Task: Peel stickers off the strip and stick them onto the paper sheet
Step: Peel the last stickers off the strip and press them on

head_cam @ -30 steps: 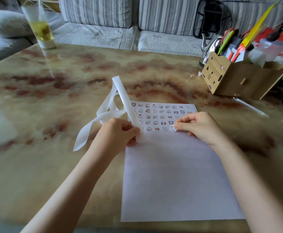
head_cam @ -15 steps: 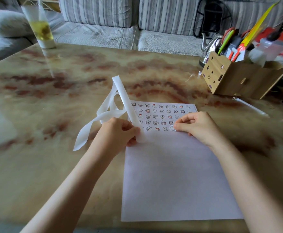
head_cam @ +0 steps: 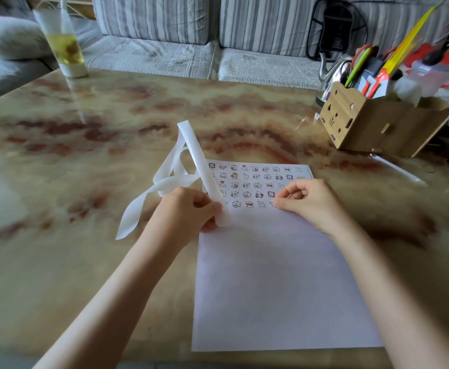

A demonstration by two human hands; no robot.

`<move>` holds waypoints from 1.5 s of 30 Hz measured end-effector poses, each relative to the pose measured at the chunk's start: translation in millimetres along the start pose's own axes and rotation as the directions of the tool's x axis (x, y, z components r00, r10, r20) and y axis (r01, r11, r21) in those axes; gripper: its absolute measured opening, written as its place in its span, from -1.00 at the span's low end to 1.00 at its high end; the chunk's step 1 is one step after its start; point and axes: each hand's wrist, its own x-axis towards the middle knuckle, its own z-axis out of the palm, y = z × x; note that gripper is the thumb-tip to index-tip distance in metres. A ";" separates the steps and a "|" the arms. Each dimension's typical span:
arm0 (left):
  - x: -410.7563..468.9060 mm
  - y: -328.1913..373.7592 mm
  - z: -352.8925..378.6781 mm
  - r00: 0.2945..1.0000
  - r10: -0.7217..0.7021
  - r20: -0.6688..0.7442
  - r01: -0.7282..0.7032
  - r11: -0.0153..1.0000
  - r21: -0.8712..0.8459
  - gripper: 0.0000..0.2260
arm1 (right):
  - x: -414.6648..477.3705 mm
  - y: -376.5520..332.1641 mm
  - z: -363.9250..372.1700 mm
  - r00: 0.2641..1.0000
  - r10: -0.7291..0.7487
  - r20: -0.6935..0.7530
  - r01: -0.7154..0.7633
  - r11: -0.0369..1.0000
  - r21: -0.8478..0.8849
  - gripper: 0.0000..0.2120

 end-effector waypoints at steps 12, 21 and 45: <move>-1.5 0.6 -0.4 1.000 0.010 -0.003 -0.010 1.000 0.011 -0.84 | 6.3 9.9 3.0 0.999 -0.013 -0.047 0.013 1.000 -0.007 -0.70; -1.1 0.0 0.0 1.000 0.023 -0.009 -0.023 0.999 0.044 -0.84 | 5.2 7.5 -0.9 1.000 -0.007 -0.005 0.007 1.000 0.027 -0.73; -2.9 -0.5 -11.9 0.987 0.082 -0.138 -0.060 0.985 0.160 -0.85 | -4.4 -1.9 1.1 0.994 -0.083 -0.073 0.088 0.994 0.068 -0.86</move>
